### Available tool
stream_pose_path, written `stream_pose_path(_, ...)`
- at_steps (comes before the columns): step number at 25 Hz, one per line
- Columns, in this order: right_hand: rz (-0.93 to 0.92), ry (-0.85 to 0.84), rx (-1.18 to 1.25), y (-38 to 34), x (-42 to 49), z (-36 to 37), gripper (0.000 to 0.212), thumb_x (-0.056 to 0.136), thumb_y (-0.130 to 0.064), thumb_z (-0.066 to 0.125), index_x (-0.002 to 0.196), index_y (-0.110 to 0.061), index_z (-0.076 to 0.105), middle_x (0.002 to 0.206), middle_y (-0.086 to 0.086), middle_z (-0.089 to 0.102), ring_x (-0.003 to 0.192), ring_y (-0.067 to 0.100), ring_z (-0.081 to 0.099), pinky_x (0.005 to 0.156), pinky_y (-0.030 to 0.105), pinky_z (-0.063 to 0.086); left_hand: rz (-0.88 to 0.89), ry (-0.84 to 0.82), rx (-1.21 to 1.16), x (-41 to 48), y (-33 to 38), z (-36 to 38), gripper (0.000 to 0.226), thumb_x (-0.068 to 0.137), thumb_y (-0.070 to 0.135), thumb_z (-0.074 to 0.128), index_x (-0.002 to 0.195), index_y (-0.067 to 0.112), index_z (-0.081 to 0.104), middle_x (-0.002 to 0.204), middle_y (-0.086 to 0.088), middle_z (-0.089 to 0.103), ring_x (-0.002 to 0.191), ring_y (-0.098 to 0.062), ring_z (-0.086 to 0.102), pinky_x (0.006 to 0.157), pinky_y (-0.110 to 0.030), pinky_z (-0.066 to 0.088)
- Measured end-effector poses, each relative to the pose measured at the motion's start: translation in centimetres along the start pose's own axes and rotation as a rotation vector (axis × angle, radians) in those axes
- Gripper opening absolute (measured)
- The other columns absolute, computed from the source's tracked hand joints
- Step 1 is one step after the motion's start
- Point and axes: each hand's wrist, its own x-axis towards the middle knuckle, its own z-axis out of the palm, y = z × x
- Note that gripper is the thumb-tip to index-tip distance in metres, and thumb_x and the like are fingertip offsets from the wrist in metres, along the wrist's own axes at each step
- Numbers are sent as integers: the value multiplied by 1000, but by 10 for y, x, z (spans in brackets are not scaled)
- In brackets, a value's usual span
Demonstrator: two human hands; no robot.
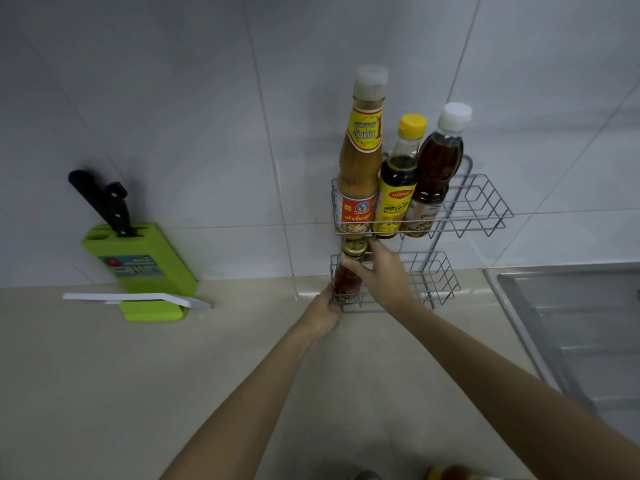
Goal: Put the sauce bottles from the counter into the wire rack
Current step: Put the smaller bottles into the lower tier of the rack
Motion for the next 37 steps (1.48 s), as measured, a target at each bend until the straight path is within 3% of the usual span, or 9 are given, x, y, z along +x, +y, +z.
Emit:
stream_pose_path(5, -47, -34, -48, 0, 3, 3, 41, 82, -35, 71, 111, -10, 58, 111, 8, 67, 99, 23, 64, 83, 37, 53, 12, 7, 12, 1, -2, -1, 88, 70, -19, 36, 150, 18, 27, 151, -4, 40, 142, -17, 33, 110, -41, 36)
stream_pose_path(10, -14, -67, -52, 4, 4, -5, 53, 76, -43, 75, 116, -12, 59, 113, 5, 67, 100, 21, 63, 82, 39, 55, 4, 8, -24, -3, 3, 1, 84, 74, -20, 35, 148, 17, 31, 146, -3, 45, 138, -16, 38, 111, -36, 36)
stream_pose_path(13, 86, -29, -18, 7, 10, -9, 47, 78, -38, 74, 113, -8, 62, 112, 6, 68, 99, 22, 63, 79, 35, 54, 21, 16, -45, -4, 5, 1, 78, 74, -22, 34, 144, 13, 37, 140, -1, 50, 132, -14, 44, 101, -30, 40)
stream_pose_path(17, 63, -64, -44, 9, 17, -10, 39, 83, -35, 70, 112, -9, 63, 111, 5, 70, 93, 20, 65, 72, 27, 46, 21, 21, -39, 0, 1, 1, 75, 75, -19, 35, 142, 12, 40, 143, -5, 51, 131, -15, 46, 108, -42, 39)
stream_pose_path(21, 44, -105, 7, 10, 17, -9, 36, 88, -27, 66, 117, -7, 59, 117, 11, 67, 102, 25, 64, 77, 29, 45, 29, 34, -25, 1, 2, 1, 75, 76, -17, 36, 142, 17, 41, 142, -4, 52, 132, -17, 47, 109, -47, 37)
stream_pose_path(25, 28, -131, 40, 8, 16, -6, 37, 88, -25, 66, 121, -10, 57, 120, 8, 65, 100, 21, 63, 79, 31, 48, 37, 50, -46, 3, 2, 2, 70, 79, -18, 37, 141, 13, 43, 140, -6, 53, 131, -18, 48, 107, -49, 37)
stream_pose_path(29, 50, -166, 57, 7, 19, -12, 42, 85, -29, 69, 122, -13, 58, 121, 3, 65, 93, 12, 59, 76, 27, 44, 42, 69, -34, 9, -3, 3, 68, 80, -15, 39, 141, 13, 44, 139, -8, 55, 130, -20, 49, 110, -44, 37)
stream_pose_path(34, 91, -231, 57, 8, 20, -11, 54, 78, -40, 74, 124, -19, 55, 117, -1, 63, 96, 16, 60, 68, 19, 44, 45, 69, -19, 11, -4, 3, 64, 81, -12, 42, 140, 13, 45, 137, -8, 56, 129, -20, 50, 113, -38, 38)
stream_pose_path(37, 123, -259, 72, 13, 19, -10, 57, 79, -36, 75, 126, -14, 51, 117, 2, 62, 105, 19, 59, 76, 22, 44, 53, 53, -7, 12, -5, 3, 59, 84, -8, 45, 138, 15, 47, 136, -9, 57, 128, -22, 52, 113, -39, 37)
